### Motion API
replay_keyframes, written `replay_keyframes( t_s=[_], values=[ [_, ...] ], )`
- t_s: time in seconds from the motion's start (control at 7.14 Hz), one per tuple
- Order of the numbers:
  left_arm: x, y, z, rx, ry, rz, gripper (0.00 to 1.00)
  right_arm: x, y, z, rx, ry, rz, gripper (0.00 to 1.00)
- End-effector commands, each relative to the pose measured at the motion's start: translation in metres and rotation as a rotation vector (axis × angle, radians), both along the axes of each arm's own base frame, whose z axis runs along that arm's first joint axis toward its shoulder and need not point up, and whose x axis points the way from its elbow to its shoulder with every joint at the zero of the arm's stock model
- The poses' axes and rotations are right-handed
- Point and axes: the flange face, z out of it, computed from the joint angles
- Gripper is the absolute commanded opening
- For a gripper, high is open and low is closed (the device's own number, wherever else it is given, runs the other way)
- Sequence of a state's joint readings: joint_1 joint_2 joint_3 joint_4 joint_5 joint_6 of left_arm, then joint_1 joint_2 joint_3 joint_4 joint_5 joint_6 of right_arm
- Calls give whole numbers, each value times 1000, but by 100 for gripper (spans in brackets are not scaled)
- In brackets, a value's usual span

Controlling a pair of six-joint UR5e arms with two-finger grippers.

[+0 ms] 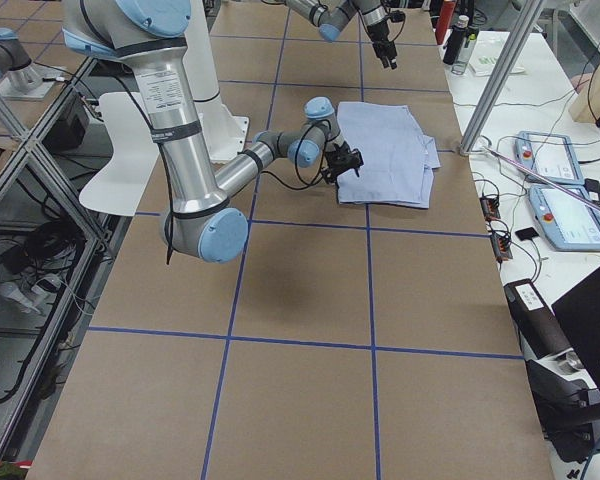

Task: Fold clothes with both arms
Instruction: 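Lower the right gripper to the folded shirt's nearest side corner and grasp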

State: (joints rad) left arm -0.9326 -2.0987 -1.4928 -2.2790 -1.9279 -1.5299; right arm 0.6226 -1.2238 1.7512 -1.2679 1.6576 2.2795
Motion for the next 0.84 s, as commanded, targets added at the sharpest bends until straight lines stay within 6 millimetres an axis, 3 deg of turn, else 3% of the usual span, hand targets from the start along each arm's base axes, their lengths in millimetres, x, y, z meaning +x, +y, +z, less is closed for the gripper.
replay_keyframes(
  t_s=[0.0, 0.56, 0.7],
  values=[
    [1, 3, -3, 0, -2, 2, 74, -23, -2, 26, -24, 49, -12, 79],
    [2, 3, -2, -2, -2, 4, 74, -27, 0, 32, -28, 62, -13, 76],
    [2, 3, -2, -2, -2, 4, 74, -27, 0, 34, -29, 65, -11, 66]
  ],
)
